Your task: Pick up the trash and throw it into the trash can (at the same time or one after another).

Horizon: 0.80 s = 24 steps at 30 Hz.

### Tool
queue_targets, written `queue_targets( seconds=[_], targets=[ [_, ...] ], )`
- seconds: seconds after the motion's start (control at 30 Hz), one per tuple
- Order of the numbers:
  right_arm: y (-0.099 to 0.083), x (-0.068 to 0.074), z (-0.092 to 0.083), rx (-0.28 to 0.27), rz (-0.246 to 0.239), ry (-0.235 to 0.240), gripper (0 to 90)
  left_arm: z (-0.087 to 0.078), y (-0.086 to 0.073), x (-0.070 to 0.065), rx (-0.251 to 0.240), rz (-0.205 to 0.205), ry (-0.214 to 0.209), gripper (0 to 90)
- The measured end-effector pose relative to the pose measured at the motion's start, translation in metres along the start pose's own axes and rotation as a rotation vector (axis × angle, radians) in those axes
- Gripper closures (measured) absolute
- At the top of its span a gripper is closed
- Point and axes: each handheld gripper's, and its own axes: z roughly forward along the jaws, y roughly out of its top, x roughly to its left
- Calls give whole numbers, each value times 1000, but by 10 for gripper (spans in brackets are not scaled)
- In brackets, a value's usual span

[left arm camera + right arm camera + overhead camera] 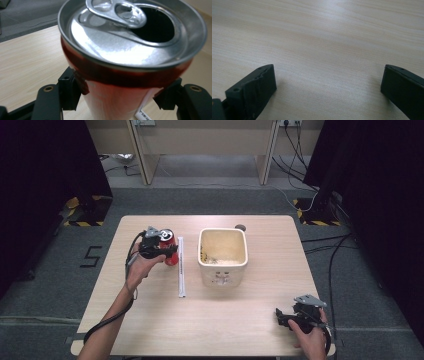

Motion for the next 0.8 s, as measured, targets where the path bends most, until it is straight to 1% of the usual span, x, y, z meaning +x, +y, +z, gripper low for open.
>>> queue_targets(
  seconds=[0.03,0.17,0.23,0.4,0.5,0.63,0.77,0.8],
  targets=[
    [0,0,0,0,-1,0,2,-4,2,-1,-4,6,-5,342],
    [0,0,0,0,-1,0,2,-13,6,-3,-18,5,-23,342],
    [0,0,0,0,-1,0,2,-20,9,-6,-24,21,-23,342],
    [0,0,0,0,-1,0,2,-33,18,-12,-49,43,-34,342],
    [0,0,0,0,-1,0,2,-43,25,-17,-64,59,-45,343],
    [0,0,0,0,-1,1,2,-56,36,-23,-84,90,-61,343],
    [0,0,0,0,-1,1,2,-63,43,-28,-83,89,-112,343],
    [0,0,0,0,-2,0,2,-65,45,-29,-83,94,-113,343]
  ],
)
